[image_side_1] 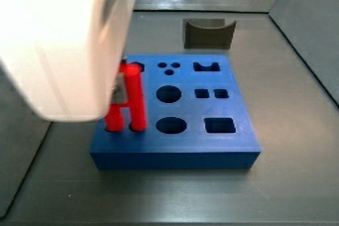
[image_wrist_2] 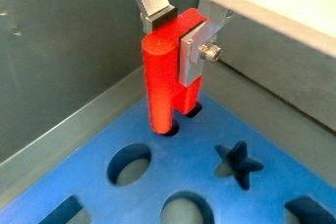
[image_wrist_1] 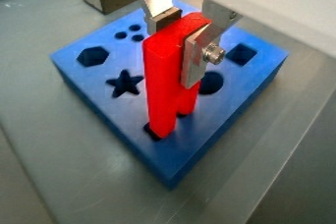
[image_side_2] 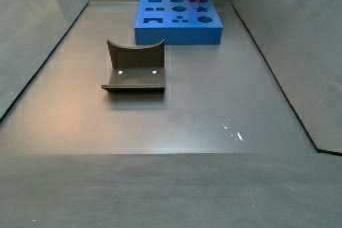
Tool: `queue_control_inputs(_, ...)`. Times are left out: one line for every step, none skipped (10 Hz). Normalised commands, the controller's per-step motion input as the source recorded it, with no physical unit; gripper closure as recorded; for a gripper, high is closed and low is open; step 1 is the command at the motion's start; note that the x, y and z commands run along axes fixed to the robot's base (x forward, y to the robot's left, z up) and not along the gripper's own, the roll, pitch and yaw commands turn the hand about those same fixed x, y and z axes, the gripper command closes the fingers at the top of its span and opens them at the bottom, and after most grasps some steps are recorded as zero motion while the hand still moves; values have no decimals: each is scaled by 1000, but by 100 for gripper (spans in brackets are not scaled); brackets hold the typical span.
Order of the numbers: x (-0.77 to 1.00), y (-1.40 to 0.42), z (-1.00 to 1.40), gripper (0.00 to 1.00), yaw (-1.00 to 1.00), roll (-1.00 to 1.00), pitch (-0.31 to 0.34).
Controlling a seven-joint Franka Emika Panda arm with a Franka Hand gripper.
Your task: Insert the square-circle object.
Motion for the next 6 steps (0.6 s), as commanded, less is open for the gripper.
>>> queue_control_inputs(-234, 0, -283, 100, -154, -107, -20)
queue_control_inputs(-217, 37, -223, 100, -180, -131, -4)
queue_control_inputs(-200, 117, -217, 100, -203, -111, 0)
queue_control_inputs(-106, 109, -263, 100, -197, -100, 0)
queue_control_inputs(0, 100, -334, 100, -177, -106, 0)
queue_control_inputs(229, 134, -514, 100, -154, -214, 0)
